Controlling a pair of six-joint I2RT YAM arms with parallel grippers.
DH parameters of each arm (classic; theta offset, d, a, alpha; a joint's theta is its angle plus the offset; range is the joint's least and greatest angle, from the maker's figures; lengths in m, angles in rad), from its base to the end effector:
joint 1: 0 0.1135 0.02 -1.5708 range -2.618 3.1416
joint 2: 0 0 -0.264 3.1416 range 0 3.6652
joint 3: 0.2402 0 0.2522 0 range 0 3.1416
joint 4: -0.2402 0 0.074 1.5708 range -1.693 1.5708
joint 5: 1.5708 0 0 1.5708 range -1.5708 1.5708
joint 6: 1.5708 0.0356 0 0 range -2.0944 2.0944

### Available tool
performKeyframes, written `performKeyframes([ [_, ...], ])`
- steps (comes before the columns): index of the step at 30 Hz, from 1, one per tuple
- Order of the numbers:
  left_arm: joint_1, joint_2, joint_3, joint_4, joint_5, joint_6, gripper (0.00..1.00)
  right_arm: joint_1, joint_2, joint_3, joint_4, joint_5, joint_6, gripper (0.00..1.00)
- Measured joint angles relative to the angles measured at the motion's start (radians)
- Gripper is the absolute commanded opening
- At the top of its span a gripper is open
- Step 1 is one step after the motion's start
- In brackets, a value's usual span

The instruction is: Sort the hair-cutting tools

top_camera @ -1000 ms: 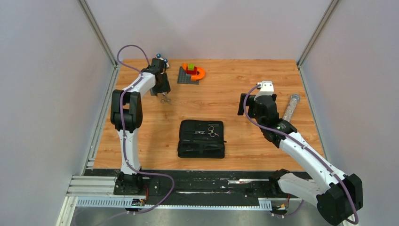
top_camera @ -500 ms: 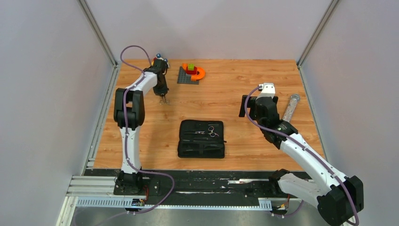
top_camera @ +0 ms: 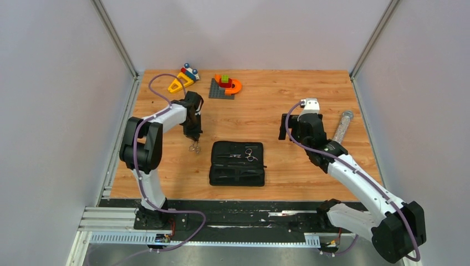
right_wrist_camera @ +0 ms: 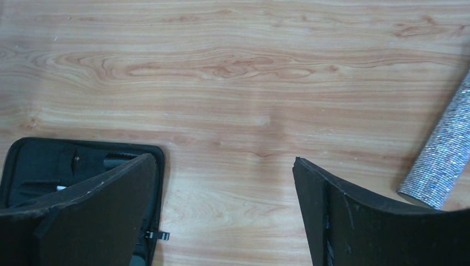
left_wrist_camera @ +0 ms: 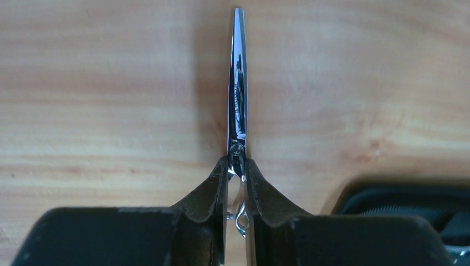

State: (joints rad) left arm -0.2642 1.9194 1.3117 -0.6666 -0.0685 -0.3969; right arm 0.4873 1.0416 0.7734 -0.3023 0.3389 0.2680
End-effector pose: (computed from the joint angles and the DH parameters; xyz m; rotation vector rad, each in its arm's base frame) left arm 0.3651 -0.0962 0.1663 -0.2027 2.8316 -0.0456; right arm 0.2082 0.0969 0.2762 -0.0346 2.1062 0.0891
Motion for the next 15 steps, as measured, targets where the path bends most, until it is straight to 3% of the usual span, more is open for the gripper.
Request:
performKeyframes([
  [6,-0.013,-0.11,-0.131,-0.003,0.028,0.023,0.01,0.0,0.022,0.0,0.0,-0.082,0.012,0.97],
  [15,-0.008,-0.249,-0.186,0.023,0.054,0.064,0.0,0.0,0.036,0.005,0.0,-0.171,0.023,0.96],
])
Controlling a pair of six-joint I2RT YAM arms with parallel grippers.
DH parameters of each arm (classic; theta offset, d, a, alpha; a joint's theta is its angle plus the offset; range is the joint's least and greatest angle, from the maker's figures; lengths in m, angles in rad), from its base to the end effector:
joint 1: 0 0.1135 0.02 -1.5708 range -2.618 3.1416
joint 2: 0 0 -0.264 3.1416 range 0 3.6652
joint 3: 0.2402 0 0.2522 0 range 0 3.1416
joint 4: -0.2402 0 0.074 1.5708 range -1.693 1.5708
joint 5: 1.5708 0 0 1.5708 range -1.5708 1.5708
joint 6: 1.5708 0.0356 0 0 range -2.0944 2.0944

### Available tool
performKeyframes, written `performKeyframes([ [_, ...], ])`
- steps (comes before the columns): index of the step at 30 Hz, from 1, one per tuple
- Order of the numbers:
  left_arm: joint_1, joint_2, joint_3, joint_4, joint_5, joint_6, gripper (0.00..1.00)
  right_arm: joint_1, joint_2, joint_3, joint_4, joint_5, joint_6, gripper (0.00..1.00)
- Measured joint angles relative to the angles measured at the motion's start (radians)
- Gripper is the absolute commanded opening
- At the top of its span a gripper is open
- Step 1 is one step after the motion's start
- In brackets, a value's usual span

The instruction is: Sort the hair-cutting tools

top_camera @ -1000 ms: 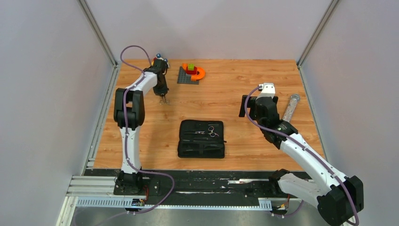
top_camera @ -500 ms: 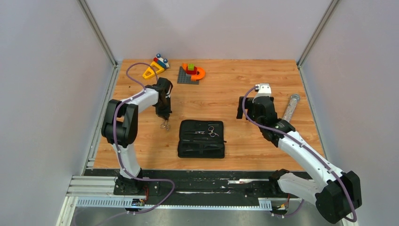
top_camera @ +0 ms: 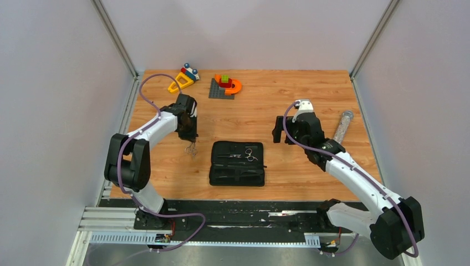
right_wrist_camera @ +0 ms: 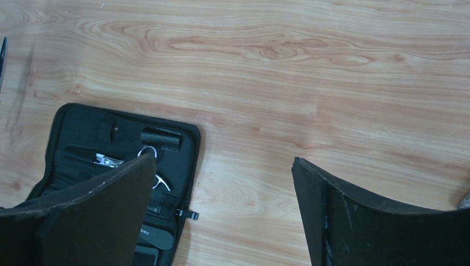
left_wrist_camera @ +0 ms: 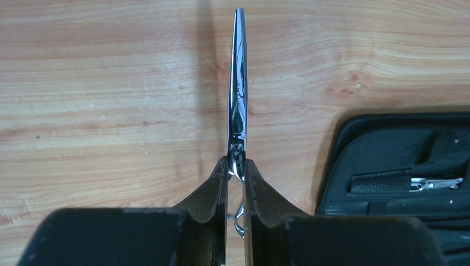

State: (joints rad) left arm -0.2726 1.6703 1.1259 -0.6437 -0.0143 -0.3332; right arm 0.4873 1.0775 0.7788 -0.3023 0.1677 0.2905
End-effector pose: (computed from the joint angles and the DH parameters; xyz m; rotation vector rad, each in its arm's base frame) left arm 0.3158 -0.0878 0.1990 -0.0877 2.7673 -0.1411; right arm 0.2120 0.1056 0.2696 -0.1177 2.1711 0.2650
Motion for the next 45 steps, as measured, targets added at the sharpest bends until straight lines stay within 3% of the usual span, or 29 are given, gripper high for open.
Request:
performKeyframes([
  [11,-0.025,-0.117,-0.045,0.043,0.112,0.12,0.0,0.0,0.052,0.0,0.0,-0.084,0.034,0.94],
  [23,-0.233,-0.153,-0.044,0.006,0.116,0.354,0.0,0.0,0.146,0.028,-0.071,-0.174,0.117,0.91],
  [37,-0.381,0.02,0.025,-0.116,0.035,0.55,0.0,0.0,0.172,0.027,-0.076,-0.231,0.136,0.91],
  [45,-0.414,0.121,0.098,-0.157,-0.011,0.623,0.0,0.0,0.221,0.006,-0.059,-0.259,0.151,0.91],
])
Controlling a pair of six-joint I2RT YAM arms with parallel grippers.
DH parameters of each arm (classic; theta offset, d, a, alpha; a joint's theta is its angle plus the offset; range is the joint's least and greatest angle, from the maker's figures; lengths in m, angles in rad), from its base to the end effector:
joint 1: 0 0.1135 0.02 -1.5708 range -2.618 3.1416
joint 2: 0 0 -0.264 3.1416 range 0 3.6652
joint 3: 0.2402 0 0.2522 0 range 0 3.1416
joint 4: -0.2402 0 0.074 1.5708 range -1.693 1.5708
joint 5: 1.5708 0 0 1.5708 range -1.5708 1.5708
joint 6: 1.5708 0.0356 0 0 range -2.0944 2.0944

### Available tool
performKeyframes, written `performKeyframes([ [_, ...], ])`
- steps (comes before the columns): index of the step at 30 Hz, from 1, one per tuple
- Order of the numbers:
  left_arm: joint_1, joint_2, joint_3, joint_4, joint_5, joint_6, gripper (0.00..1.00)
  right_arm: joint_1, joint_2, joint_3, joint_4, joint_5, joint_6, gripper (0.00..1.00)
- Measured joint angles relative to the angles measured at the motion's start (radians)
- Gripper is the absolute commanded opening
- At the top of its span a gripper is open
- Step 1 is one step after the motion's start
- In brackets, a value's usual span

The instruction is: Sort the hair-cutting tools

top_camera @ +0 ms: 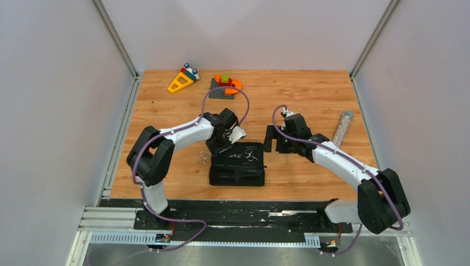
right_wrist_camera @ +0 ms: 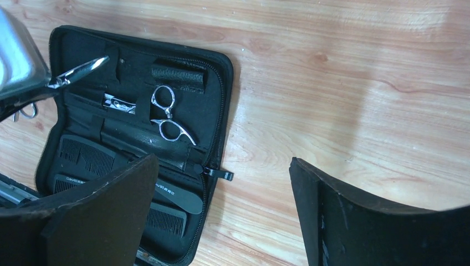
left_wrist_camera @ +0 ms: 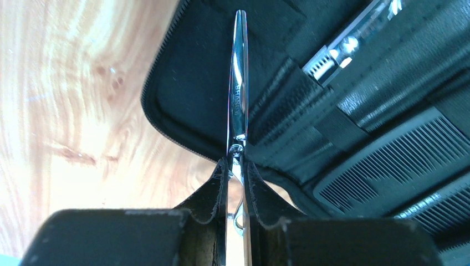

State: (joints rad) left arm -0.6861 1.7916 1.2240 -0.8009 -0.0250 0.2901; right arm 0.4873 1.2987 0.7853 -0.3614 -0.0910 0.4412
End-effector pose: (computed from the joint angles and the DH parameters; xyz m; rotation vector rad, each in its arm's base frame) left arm 0.2626 -0.2139 0.1826 1.3746 2.5969 -0.0227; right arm 0.2301 0.1256 0.2157 -0.0993 2.5094 0.5101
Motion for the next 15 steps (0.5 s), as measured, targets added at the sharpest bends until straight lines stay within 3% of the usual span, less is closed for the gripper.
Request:
performKeyframes([
  [6,-0.001,0.1,0.093,-0.033,-0.047,0.023,0.0,0.0,0.026,-0.003,0.009,-0.017,0.002,0.91],
  [15,-0.001,0.093,0.07,-0.053,-0.089,0.042,0.0,0.0,0.026,-0.003,0.023,-0.023,-0.002,0.91],
])
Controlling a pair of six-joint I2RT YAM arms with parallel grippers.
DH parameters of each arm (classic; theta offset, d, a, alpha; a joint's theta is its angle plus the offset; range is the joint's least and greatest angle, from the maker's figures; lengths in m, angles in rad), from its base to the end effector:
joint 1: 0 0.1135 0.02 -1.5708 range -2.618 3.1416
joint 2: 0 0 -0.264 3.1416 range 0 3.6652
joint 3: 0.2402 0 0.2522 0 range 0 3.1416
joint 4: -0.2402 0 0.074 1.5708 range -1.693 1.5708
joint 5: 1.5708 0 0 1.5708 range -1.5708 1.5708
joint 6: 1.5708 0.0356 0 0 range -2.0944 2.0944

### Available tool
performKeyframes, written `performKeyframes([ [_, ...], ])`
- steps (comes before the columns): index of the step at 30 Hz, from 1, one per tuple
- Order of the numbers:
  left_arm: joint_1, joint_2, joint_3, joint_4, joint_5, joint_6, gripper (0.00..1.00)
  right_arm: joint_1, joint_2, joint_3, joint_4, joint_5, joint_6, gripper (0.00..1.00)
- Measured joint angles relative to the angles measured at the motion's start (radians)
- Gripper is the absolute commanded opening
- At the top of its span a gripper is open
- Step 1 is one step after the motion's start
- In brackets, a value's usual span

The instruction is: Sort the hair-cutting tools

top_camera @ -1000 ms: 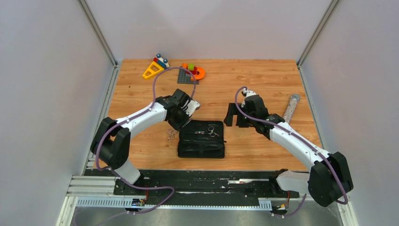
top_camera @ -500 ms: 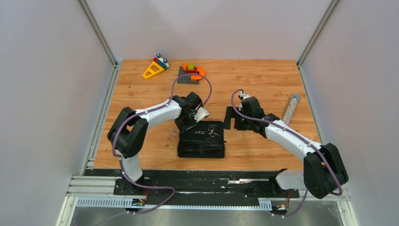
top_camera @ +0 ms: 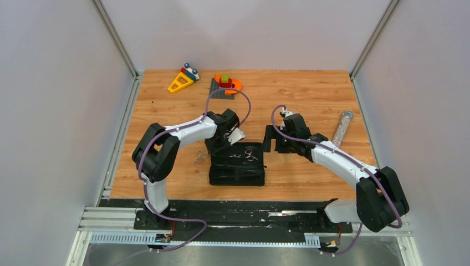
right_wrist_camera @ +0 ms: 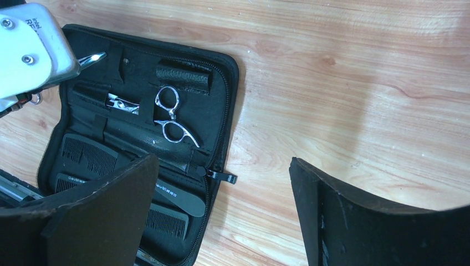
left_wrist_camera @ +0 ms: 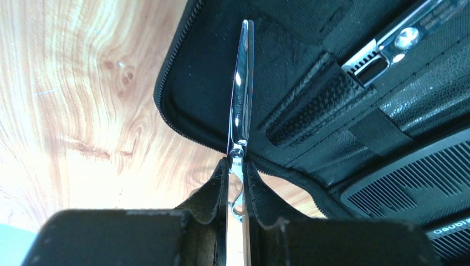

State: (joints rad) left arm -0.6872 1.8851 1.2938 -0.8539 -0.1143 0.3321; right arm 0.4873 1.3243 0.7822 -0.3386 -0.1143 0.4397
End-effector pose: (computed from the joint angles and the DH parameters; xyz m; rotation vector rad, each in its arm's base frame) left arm 0.2748 -0.2202 0.1693 1.4517 2.6196 0.1354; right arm 0.2331 0.1281 0.2102 -0.1118 2.5197 0.5342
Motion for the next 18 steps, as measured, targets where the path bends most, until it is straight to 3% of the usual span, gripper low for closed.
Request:
performKeyframes([
  [18,-0.033,0.054,0.076,-0.054,0.008,0.02,0.0,0.0,0.008,0.0,0.0,0.001,-0.022,0.91],
])
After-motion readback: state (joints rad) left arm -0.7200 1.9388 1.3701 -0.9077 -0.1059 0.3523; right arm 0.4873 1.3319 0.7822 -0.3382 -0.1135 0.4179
